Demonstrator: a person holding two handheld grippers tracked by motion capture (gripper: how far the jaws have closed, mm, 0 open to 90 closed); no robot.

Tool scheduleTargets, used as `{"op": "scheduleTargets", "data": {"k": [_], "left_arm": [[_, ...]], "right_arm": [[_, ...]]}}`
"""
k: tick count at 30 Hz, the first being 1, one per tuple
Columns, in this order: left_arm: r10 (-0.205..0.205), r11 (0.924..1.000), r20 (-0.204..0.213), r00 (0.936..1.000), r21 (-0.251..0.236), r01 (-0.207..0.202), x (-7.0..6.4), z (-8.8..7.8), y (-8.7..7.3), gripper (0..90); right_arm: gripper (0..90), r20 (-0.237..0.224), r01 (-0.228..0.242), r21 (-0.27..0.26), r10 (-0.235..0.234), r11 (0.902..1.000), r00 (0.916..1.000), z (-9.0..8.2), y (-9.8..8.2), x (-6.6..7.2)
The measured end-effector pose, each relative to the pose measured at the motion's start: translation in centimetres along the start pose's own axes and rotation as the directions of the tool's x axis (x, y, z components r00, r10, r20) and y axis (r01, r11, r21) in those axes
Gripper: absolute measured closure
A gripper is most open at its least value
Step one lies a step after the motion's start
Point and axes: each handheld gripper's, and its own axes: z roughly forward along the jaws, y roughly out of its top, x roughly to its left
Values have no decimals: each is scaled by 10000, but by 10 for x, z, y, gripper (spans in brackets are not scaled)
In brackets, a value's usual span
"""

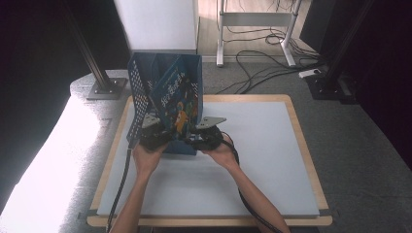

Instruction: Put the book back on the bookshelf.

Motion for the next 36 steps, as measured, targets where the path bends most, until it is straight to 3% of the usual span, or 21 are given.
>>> {"op": "scheduleTargets", "data": {"k": [5,12,17,27,36], "left_arm": [[351,9992,70,9994,192,-352,-2,-4,-1,303],[295,9992,522,9982,236,-308,-2,-14,-6,148],[173,9994,876,9960,273,-198,0,-20,-12,105],[672,9974,625,9958,219,-687,-6,-23,-23,38],[868,9956,778,9932,280,-892,-8,-29,-29,0]], "right_arm": [[366,253,-28,-28,29,10000,9997,-3,-1,-2],[246,475,77,79,-81,9999,9988,-12,-2,-4],[177,594,84,222,-97,9997,9982,-21,-2,-6],[124,693,172,403,-200,9990,9974,-39,-4,-6],[72,856,205,454,-243,9988,9960,-56,-9,-7]]}}
